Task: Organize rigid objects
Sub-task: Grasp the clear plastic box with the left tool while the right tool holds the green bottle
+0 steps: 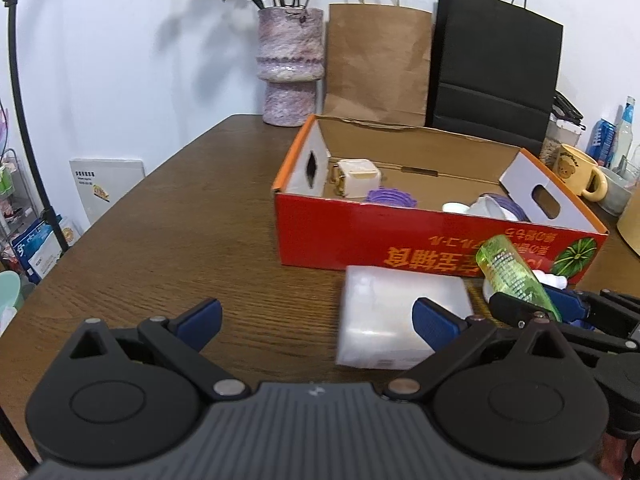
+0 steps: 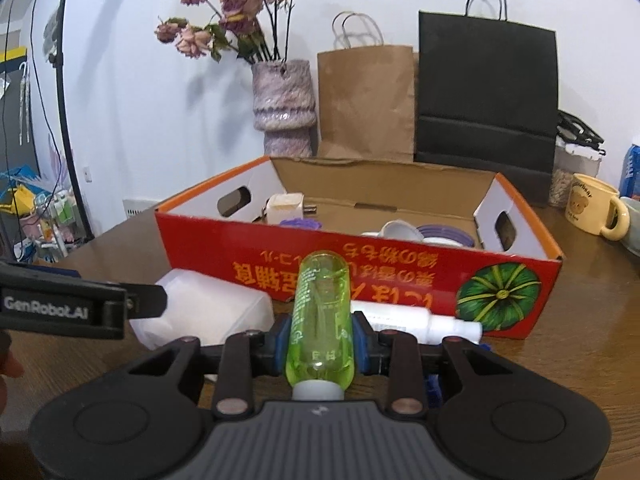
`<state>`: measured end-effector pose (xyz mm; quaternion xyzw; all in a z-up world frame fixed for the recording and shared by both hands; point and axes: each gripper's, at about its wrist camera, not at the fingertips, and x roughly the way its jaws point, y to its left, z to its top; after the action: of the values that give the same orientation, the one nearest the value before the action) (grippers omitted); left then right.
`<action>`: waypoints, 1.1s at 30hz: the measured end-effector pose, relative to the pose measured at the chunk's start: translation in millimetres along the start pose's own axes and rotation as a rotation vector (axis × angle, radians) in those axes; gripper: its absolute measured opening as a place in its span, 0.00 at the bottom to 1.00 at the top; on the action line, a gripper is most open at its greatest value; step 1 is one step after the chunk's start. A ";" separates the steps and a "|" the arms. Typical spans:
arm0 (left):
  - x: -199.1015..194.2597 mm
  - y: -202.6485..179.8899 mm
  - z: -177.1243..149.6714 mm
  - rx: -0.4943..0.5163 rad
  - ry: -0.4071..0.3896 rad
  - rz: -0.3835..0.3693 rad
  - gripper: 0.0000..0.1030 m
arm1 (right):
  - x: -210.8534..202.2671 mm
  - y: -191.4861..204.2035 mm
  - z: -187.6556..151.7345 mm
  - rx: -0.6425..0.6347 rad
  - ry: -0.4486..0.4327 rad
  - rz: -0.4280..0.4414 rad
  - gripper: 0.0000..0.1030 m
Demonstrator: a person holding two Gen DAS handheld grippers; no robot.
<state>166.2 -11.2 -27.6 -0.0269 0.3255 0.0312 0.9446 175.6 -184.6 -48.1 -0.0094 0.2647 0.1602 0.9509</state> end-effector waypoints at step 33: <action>41.1 -58.0 -8.9 0.100 0.049 0.018 1.00 | -31.0 -37.3 -7.0 -0.014 -0.110 -0.059 0.30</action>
<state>197.5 -68.0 -58.2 0.0226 0.3499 0.0229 0.9362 158.6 -230.0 -40.9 -0.0149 0.2103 0.1343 0.9683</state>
